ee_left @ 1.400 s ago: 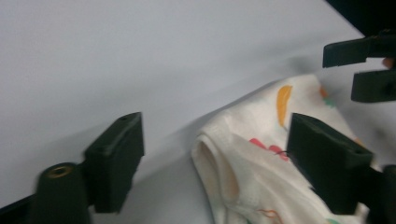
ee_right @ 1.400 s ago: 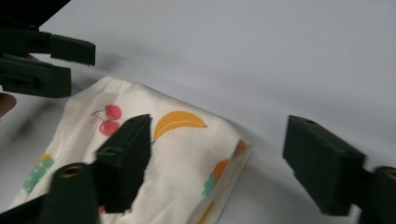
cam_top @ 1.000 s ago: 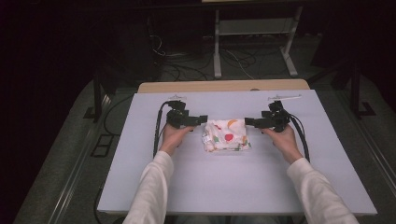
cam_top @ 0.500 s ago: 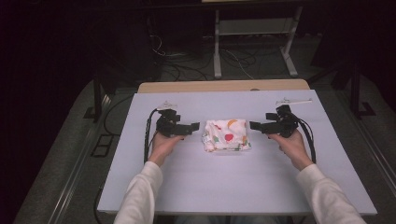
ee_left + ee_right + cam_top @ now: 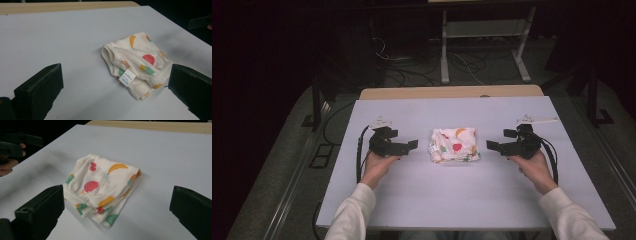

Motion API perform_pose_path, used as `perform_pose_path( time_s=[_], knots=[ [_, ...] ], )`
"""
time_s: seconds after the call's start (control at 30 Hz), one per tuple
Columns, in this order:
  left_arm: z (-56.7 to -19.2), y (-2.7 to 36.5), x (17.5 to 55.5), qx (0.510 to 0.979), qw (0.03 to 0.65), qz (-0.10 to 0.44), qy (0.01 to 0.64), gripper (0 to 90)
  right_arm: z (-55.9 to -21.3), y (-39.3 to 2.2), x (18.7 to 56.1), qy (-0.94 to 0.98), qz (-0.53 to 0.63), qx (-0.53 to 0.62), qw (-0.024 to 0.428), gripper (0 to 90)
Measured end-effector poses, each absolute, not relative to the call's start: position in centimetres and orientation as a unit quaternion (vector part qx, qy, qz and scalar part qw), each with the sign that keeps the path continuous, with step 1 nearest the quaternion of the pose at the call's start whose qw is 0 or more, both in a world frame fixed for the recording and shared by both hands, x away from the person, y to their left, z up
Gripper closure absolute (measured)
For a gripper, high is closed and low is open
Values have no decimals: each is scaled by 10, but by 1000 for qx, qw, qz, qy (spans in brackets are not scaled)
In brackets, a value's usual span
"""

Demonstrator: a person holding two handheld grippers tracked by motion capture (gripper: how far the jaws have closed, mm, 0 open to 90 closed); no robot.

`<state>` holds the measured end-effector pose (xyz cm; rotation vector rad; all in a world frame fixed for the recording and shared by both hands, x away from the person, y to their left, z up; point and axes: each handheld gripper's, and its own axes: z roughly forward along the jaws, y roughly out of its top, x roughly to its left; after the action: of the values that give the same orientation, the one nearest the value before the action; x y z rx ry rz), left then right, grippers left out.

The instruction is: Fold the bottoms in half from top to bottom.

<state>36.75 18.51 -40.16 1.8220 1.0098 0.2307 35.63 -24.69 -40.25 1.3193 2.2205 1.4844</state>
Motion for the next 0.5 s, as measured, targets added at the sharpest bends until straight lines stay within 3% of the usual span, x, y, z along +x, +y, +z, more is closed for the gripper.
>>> perform_pose_path(
  time_s=[0.5],
  knots=[
    [-408, 199, 339, 755, 507, 106, 401, 0, -412, -259, 322, 752, 492, 428, 94, 0]
  ],
)
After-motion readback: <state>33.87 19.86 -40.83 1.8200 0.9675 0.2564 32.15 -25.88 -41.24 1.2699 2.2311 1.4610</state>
